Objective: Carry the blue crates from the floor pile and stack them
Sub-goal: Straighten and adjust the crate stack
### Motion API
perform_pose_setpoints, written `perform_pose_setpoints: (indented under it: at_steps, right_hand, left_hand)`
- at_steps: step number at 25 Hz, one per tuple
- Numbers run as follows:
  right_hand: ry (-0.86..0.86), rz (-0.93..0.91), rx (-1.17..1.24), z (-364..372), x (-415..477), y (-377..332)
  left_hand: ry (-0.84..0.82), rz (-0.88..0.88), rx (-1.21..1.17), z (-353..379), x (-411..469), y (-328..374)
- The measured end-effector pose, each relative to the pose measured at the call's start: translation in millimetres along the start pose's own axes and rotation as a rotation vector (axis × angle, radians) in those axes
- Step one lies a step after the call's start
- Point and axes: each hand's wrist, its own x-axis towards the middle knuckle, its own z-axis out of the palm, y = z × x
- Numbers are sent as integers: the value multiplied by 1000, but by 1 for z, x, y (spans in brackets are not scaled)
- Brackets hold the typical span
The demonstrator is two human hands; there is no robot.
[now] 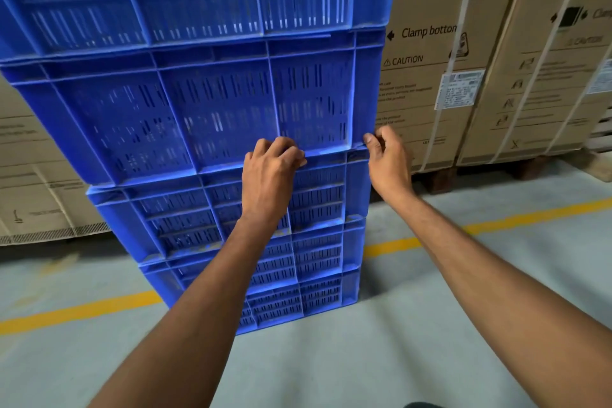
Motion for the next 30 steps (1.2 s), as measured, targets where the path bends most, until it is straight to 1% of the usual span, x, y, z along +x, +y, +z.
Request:
perform_pose_setpoints:
  at_steps: [2,4,5,6,8,9,11,13,16,21,25,30]
  right_hand:
    - [34,52,117,5,-17,0]
    - [58,201,172,15,-41,14]
    - [23,295,136,23,-54,29]
    - [-50,363,64,30,-67,48]
    - [-220,439,-47,39,-89,82]
    - [-256,443,-44,41,-94,94]
    - [-232,397,-61,39,-93,102]
    - [-219,350,-94,38,-90,104]
    - [-203,269,-99,37,-91,105]
    - [-146,285,-66,43,-92,107]
    - [-156,315,33,36,-97,110]
    - [-175,282,9,29,-103,109]
  left_hand:
    - [3,36,-21,2,-15,-3]
    - [37,115,34,1,-46,-12]
    - [57,145,57,2,-61,-16]
    - [54,155,76,4,-75,-18]
    - [-67,116,110,19,-97,-15]
    - [-159,93,119,29,-105,-11]
    - [-309,67,139,51,-121,-3]
    - [-369,26,152,65,-130,2]
    - [-380,-41,183,68,-130,3]
    - [-468,-74,209,59,-122,7]
    - [-460,-44,200,58,-124,4]
    - [-447,-10,176,59,-130,-1]
